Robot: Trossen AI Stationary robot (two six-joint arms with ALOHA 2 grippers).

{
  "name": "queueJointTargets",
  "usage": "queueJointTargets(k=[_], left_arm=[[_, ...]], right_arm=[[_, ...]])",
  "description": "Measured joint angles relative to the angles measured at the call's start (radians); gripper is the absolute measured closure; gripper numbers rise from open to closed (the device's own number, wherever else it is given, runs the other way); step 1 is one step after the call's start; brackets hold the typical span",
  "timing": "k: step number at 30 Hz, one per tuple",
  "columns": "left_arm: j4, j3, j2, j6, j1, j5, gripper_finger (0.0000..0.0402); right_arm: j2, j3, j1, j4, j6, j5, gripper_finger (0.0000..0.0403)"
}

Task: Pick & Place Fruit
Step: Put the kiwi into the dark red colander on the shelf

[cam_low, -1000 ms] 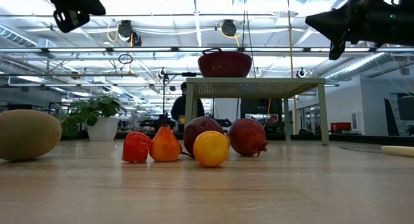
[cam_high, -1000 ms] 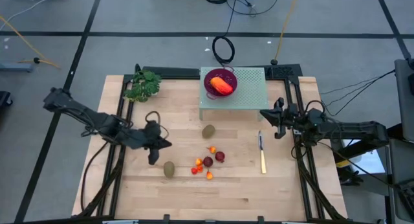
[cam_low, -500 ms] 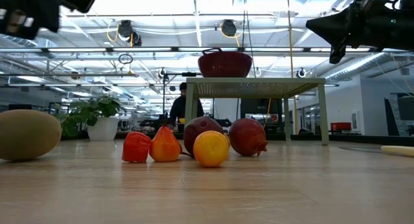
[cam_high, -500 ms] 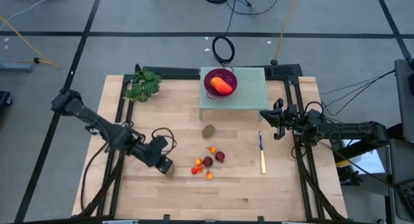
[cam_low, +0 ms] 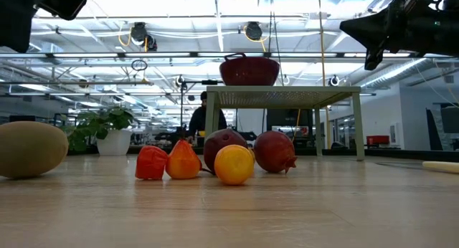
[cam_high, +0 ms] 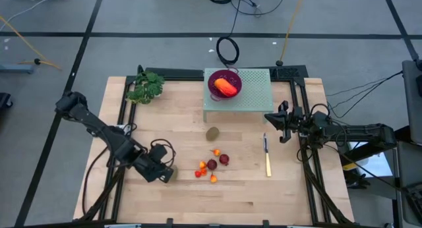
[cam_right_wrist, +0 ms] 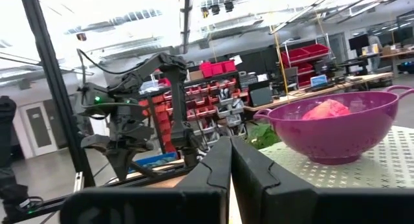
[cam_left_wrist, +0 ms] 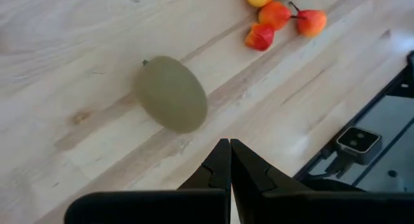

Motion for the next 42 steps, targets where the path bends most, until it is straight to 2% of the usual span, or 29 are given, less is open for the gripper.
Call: queueJointTargets(k=[4,7,11,14,22,28,35,38,42], left_arm=[[0.003,0.000,-0.003,0.011,-0.023,-0.002,0.0400],[0.007,0.000,-0.003,0.100,-0.033,0.009,0.0399],[0.014,0.000,-0.003,0.284,-0.033,0.131,0.0401],[0.013,0.000,-0.003,0.335,-0.034,0.185,0.0397],[0.016,0.000,-0.003,0.228,-0.034,0.182,0.0387],[0.017,0.000,-0.003,0.220,-0.033,0.173,0.0399],[0.064,0.000,-0.003,0.232,-0.032,0.166,0.0383],[0.063,0.000,-0.003,0.215,-0.032,0.119,0.0387],[0.074,0.000,-0.003,0.043,-0.028,-0.094,0.0399]], right_arm=[[0.000,0.000,0.000,0.002,0.004,0.000,0.0399],[0.000,0.000,0.000,0.002,0.006,0.000,0.0399],[0.000,0.000,0.000,0.001,0.005,0.000,0.0399],[0.001,0.000,0.000,-0.002,0.003,0.000,0.0399],[0.001,0.000,0.000,-0.002,0.003,0.000,0.0399],[0.001,0.000,0.000,-0.005,0.002,0.000,0.0399],[0.000,-0.001,0.000,-0.028,0.002,0.000,0.0399],[0.000,-0.001,0.000,-0.040,0.002,0.000,0.0399],[0.000,-0.001,0.000,-0.044,0.002,0.000,0.0399]])
